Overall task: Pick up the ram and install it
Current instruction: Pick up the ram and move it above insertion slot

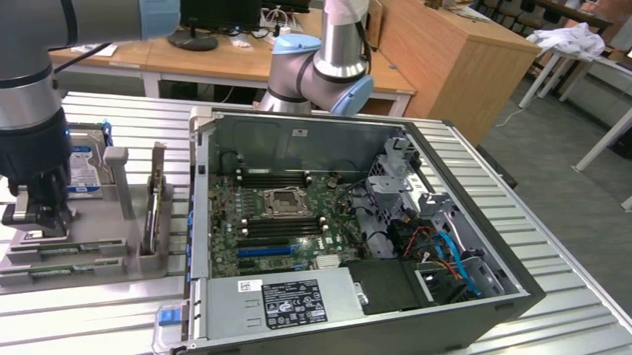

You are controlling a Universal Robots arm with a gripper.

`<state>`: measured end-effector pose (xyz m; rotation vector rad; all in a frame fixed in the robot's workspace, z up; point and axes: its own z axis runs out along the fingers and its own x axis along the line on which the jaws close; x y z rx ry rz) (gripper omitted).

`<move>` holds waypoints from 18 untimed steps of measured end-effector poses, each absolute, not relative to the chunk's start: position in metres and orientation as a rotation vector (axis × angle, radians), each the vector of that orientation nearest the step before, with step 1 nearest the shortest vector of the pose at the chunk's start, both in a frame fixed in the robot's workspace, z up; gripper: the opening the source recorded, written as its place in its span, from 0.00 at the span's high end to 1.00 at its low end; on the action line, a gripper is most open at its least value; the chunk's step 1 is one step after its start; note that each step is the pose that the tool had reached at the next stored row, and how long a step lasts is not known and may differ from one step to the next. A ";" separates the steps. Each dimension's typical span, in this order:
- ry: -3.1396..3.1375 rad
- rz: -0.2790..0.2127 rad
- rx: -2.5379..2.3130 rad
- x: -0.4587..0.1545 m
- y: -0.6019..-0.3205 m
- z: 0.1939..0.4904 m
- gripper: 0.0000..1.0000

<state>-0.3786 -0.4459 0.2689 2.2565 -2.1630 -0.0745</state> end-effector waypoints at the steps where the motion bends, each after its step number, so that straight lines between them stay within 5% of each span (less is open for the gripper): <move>1: -2.163 -0.075 2.257 -0.379 -0.447 0.269 0.69; 18: -2.163 -0.075 2.256 -0.379 -0.450 0.263 0.69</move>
